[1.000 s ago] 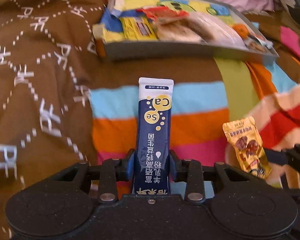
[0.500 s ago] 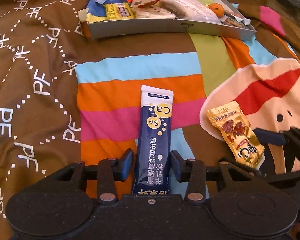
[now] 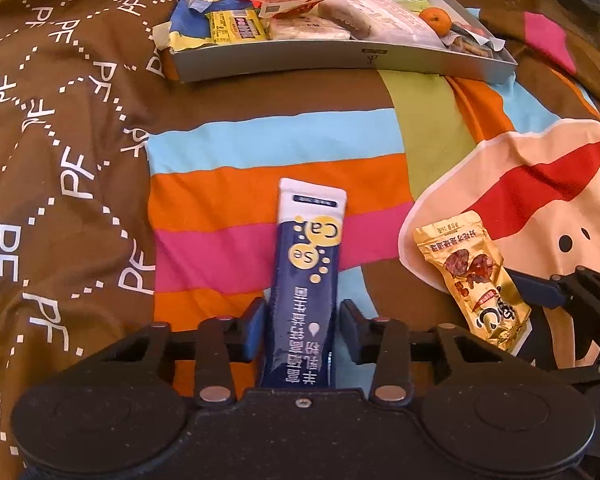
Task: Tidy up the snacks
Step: 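Lift the blue stick with the left tool while the right tool lifts the gold packet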
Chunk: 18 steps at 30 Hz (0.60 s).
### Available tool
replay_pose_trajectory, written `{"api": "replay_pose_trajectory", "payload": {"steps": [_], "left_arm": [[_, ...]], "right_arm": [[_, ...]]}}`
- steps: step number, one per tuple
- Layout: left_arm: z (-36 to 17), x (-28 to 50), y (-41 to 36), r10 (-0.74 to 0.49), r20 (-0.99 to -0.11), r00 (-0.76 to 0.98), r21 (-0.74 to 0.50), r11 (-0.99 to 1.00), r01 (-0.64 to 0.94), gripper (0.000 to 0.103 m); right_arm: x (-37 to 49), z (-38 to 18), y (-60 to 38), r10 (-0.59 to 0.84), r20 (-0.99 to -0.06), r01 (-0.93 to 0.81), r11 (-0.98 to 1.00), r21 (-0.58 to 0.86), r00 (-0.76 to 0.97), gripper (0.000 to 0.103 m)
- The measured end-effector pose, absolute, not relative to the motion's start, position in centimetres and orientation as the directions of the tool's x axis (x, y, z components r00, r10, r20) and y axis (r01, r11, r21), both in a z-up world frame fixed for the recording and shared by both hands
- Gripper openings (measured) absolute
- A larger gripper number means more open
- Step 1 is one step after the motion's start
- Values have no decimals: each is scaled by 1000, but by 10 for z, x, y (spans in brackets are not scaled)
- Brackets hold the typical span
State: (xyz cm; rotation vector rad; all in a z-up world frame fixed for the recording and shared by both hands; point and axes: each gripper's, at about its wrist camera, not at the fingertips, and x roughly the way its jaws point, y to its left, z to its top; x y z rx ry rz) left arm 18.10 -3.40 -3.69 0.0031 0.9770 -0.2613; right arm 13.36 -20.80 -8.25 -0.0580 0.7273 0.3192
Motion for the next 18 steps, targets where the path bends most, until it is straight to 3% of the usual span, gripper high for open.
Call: {"api": "replay_pose_trajectory", "payload": {"steps": [4,10,18], "left_arm": [[-35,178,-33,-225,-817,530,-130,969,211,36],[-31,167,-37,-249,-814,525,-152,963,221,33],[-16,159,-36,-264,-783,564,-179,963,202,32]], "right_arm": [[133,-81,-207,258,-665,-302,952,52,701,58],[126,-75,-206,283,-675,-331,942,61,681,55],[107,-63,-197,208,-626,-349,931,-109,751,55]]}}
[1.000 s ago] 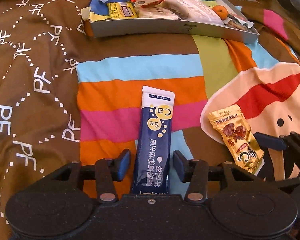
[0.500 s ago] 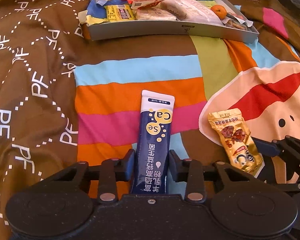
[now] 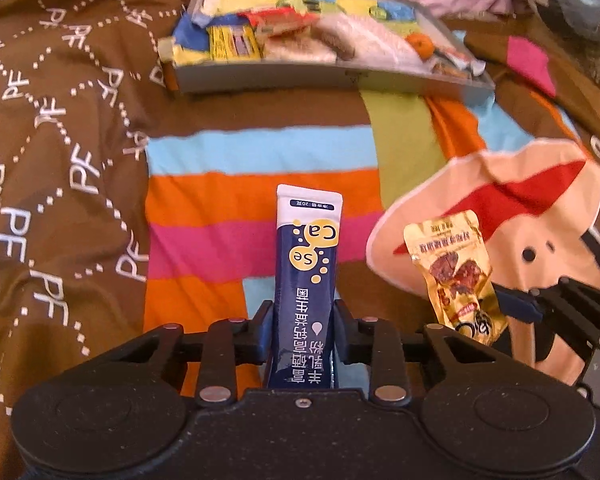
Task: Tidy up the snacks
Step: 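Lift the blue stick with the left tool while the right tool lifts the gold packet, then carry the blue stick over the tray with the left tool while the right carries the gold packet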
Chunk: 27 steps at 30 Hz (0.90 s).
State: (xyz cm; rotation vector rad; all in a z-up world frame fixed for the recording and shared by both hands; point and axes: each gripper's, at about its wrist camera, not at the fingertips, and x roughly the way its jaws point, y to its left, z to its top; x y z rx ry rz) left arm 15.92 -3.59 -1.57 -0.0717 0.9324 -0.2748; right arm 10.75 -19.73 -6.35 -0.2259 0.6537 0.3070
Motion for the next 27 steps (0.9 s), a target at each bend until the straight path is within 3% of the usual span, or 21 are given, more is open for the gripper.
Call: {"api": "replay_pose_trajectory", "payload": {"steps": [15,27], "left_arm": [[36,175,-31,-246,-675,695,-197,969,151,32],[107,301,-7,-147,-562,814,-134,987,86,32]], "right_arm": [[100,-25,-214,245,-471,-319,944,-84,848,56],[223,43,-199,302,-344,-354,930,-99,889,56]]}}
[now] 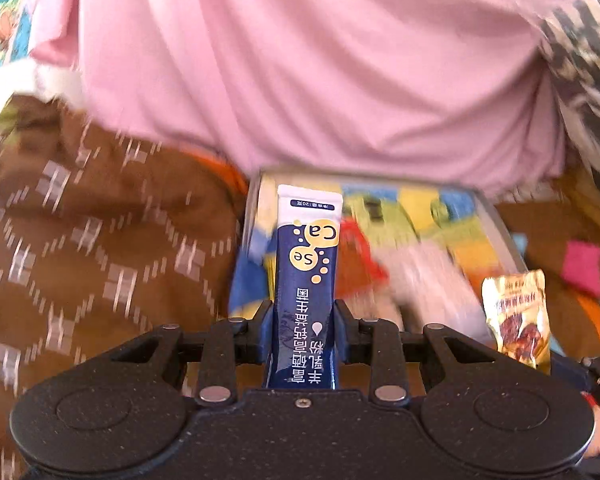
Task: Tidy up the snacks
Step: 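Carry the blue stick over the tray with the left tool while the right carries the gold packet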
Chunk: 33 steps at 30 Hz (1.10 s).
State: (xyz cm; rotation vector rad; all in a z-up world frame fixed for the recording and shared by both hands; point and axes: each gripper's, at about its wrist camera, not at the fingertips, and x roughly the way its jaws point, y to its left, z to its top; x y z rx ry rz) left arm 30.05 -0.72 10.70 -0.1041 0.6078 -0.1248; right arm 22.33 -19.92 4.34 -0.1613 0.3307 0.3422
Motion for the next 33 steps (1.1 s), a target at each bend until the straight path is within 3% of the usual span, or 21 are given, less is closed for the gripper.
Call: {"api": "replay_pose_trajectory", "payload": {"steps": [4,9,14,33], "left_arm": [[110,342,-5,-157,-527,835,-152,984,90,33],[98,378,-1,-195,-474,859,-187,975,118,33],[80,398,-1,-217,-463,859,-204,970,136,33],[40,415,-5,-226,-477,849,-296,951,87,33]], "right_arm": [[281,60,-195,300,-316,-348,931,-108,900,56],[352,70,-177,302,-346,-382,905,-190,888,56],[390,67,-170,305,-380,-393,902,-179,873,56],[434,33,-167,254,-506,-410,884,-224,824,56]]}}
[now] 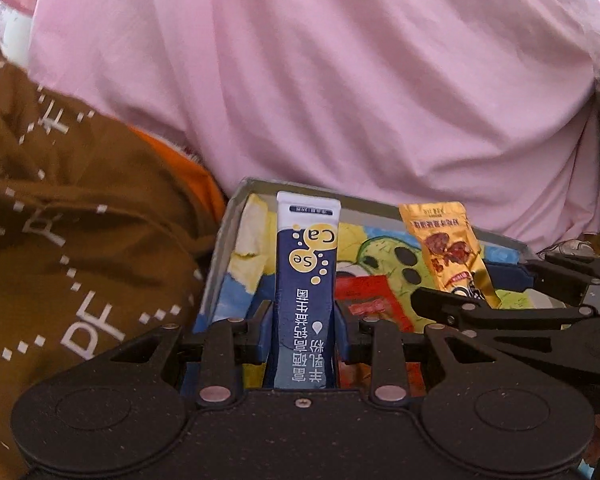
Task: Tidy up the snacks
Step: 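Carry the blue stick over the tray with the left tool while the right carries the gold packet, then lower the blue stick and gold packet into the tray and open both tools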
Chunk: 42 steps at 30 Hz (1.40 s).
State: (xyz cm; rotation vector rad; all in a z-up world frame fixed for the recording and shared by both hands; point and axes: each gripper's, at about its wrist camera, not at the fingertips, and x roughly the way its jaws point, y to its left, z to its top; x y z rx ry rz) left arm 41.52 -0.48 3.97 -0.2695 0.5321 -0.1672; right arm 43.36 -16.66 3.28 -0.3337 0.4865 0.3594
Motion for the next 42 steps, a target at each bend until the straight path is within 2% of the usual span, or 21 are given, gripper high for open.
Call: {"api": "replay_pose_trajectory", "payload": {"steps": [12,15,18,20,23,26,36,42], "left_arm": [[30,417,4,-223,-489,844,-325,944,61,36],[29,415,6,-220,-483,848,-342,938,48,43],[29,412,9,-229,-478,848,-364,930,46,48],[30,411,9,-238,-474,848,-373,926,52,57],[33,411,6,-250,-461,852,-387,920,61,69],[35,409,4,-246,-452,858,-394,918,55,76],[38,406,0,-225,-454,862,-391,920,34,81],[40,403,-7,-225,-460,859,-383,923,36,86]], "right_arm": [[436,23,-169,256,-516,-428,869,-247,817,59],[436,22,-170,249,-515,-424,869,-255,820,61],[435,24,-172,244,-506,-414,874,-256,827,69],[435,26,-174,241,-500,-408,876,-258,832,78],[433,29,-177,237,-487,-403,875,-270,841,83],[431,32,-180,227,-477,-395,872,-289,849,85],[424,40,-196,201,-472,-363,888,-282,859,92],[421,45,-207,173,-470,-323,910,-260,866,99]]}}
